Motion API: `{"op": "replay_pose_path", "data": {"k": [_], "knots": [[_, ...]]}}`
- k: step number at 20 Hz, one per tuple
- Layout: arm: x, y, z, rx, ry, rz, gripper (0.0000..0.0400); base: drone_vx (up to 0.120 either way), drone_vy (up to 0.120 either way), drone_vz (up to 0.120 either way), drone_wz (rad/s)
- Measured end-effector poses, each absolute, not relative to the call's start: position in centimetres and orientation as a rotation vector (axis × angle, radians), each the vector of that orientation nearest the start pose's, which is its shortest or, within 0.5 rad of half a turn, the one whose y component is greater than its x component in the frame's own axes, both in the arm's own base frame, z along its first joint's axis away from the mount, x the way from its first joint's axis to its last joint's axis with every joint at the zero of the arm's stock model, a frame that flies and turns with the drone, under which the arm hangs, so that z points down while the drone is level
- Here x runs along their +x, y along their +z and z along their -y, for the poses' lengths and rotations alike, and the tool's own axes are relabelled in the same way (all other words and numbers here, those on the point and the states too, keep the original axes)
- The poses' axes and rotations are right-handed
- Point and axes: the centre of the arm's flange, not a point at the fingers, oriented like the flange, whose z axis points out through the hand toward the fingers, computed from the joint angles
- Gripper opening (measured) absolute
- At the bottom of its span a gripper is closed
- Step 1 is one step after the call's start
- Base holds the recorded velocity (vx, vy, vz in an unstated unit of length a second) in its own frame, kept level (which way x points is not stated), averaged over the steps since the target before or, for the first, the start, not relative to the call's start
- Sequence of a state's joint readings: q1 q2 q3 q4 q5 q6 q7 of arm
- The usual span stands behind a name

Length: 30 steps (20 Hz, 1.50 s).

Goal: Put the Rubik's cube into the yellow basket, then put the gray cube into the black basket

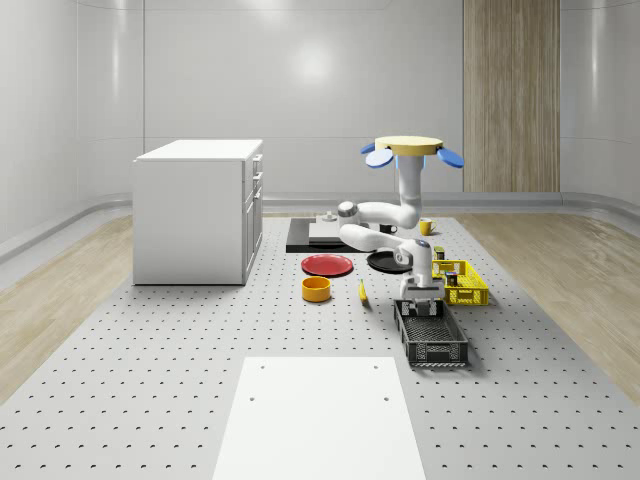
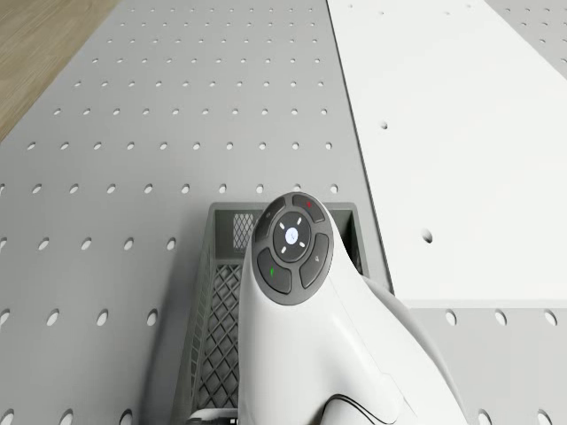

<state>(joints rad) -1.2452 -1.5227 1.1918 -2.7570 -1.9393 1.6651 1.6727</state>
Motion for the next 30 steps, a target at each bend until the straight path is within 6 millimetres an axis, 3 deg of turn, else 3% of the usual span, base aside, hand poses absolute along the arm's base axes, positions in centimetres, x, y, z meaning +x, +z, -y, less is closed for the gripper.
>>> {"op": "replay_pose_path", "data": {"k": [8,14,16,21,30], "knots": [[32.7,57.7,-0.8,0.001,0.785,0.002,0.0251,0.0,0.0,-0.01,0.0],[32.7,59.0,0.4,0.001,0.785,0.002,0.0251,0.0,0.0,0.0,0.0],[32.7,59.3,0.6,0.001,0.786,0.002,0.0309,0.0,0.0,0.0,0.0],[32.7,58.3,0.8,0.001,0.786,0.002,0.0374,0.0,0.0,0.0,0.0],[32.7,56.1,1.0,0.001,0.786,0.002,0.0397,0.0,0.0,0.0,0.0]]}}
